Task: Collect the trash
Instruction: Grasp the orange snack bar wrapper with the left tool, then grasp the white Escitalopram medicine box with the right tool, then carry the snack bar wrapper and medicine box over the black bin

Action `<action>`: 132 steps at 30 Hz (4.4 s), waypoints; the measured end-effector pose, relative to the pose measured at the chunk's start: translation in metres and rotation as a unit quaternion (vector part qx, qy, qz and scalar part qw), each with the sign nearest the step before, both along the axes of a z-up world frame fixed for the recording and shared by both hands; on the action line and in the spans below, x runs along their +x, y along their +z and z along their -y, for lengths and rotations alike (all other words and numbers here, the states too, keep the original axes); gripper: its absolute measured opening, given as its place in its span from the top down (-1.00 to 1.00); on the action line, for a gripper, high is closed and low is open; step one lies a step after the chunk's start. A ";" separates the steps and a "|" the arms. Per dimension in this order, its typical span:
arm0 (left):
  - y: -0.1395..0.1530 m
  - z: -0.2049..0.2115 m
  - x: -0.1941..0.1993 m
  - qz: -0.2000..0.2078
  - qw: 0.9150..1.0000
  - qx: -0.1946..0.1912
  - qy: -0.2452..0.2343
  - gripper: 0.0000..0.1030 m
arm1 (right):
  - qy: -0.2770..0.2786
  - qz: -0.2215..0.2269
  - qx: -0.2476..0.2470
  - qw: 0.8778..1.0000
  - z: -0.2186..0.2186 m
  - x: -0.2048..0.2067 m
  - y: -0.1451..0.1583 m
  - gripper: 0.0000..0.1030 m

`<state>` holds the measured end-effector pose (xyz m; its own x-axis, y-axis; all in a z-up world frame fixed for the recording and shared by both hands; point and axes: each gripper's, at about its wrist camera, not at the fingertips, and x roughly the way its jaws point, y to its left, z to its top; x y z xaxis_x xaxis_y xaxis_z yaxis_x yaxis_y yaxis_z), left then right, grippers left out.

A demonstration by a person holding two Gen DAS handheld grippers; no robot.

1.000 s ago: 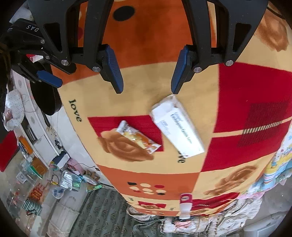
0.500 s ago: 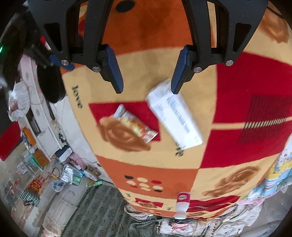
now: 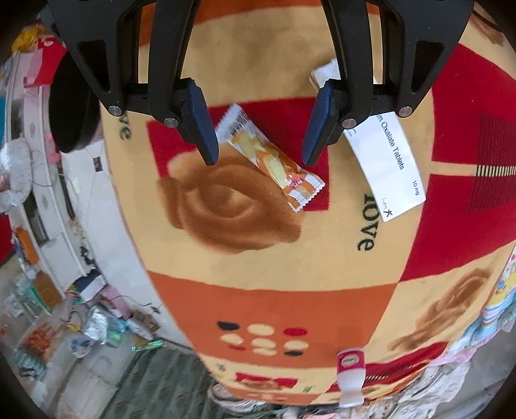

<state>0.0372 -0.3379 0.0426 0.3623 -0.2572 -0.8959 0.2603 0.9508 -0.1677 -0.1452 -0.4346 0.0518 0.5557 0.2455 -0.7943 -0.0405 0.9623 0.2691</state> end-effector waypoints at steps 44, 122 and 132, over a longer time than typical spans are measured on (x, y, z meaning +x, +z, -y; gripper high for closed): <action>0.014 -0.188 -0.038 0.025 0.998 -0.008 0.049 0.68 | 0.110 -0.003 -0.082 0.991 -0.149 0.167 -0.028 -0.07; 0.020 0.157 -0.169 0.036 0.967 -0.043 -0.247 0.68 | -0.195 0.019 -0.041 0.980 0.173 -0.099 0.007 0.20; 0.018 0.161 -0.161 0.006 0.965 -0.079 -0.249 0.69 | -0.207 0.012 -0.028 0.978 0.188 -0.104 -0.005 0.20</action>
<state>-0.1239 -0.4987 0.0608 0.1679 -0.5344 -0.8284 0.6816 0.6700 -0.2941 -0.2497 -0.6223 0.0473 0.6177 -0.0481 -0.7849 0.3501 0.9106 0.2198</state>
